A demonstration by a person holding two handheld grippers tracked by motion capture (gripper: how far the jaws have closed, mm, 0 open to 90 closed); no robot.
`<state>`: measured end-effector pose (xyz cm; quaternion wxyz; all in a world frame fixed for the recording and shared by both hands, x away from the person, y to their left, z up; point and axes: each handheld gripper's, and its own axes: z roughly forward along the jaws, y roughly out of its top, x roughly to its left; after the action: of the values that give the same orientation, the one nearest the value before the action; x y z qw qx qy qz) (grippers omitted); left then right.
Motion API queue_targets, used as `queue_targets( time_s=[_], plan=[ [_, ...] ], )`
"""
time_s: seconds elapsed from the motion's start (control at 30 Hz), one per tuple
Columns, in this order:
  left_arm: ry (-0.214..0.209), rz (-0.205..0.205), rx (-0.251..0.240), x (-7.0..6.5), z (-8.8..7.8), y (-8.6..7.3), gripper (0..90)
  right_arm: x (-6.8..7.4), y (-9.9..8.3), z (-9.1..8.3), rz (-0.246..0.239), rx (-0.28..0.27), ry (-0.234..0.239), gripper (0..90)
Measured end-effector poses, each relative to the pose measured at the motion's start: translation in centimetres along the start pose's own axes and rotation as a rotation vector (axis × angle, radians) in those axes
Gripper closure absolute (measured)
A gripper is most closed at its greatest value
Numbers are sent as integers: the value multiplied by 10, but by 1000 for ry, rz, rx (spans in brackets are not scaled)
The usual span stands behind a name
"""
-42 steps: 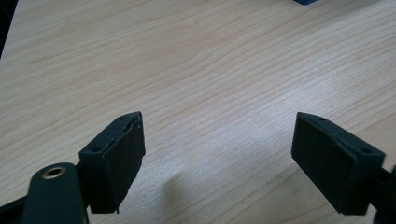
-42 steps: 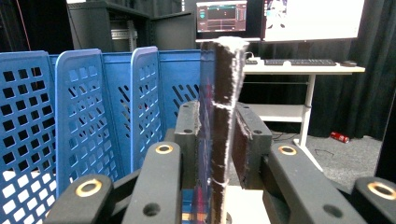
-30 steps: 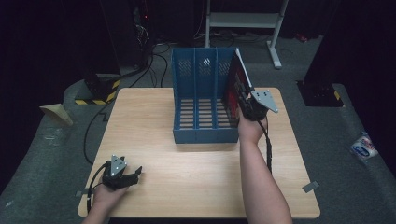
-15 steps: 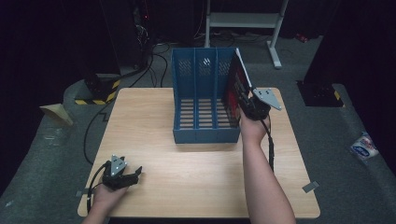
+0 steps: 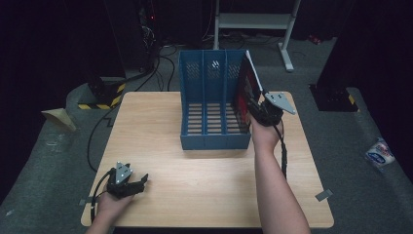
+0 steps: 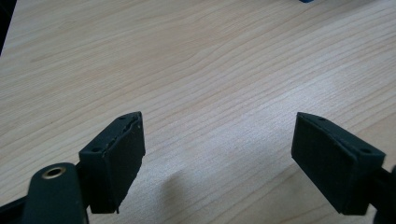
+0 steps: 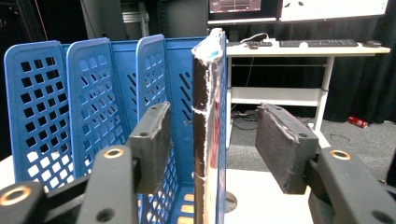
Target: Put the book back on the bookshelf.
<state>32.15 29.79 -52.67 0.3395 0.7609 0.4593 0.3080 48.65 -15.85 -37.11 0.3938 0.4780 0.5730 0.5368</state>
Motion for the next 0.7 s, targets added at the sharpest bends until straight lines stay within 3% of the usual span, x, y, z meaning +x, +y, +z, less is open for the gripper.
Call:
queue_targets(
  time_s=[0.5,0.7],
  plan=[
    [-3,1,3,0,1,0,178,-2,-1,-5,-16,14,15,300],
    [-10,8,6,0,1,1,174,-4,0,-7,-11,20,19,192]
  ],
)
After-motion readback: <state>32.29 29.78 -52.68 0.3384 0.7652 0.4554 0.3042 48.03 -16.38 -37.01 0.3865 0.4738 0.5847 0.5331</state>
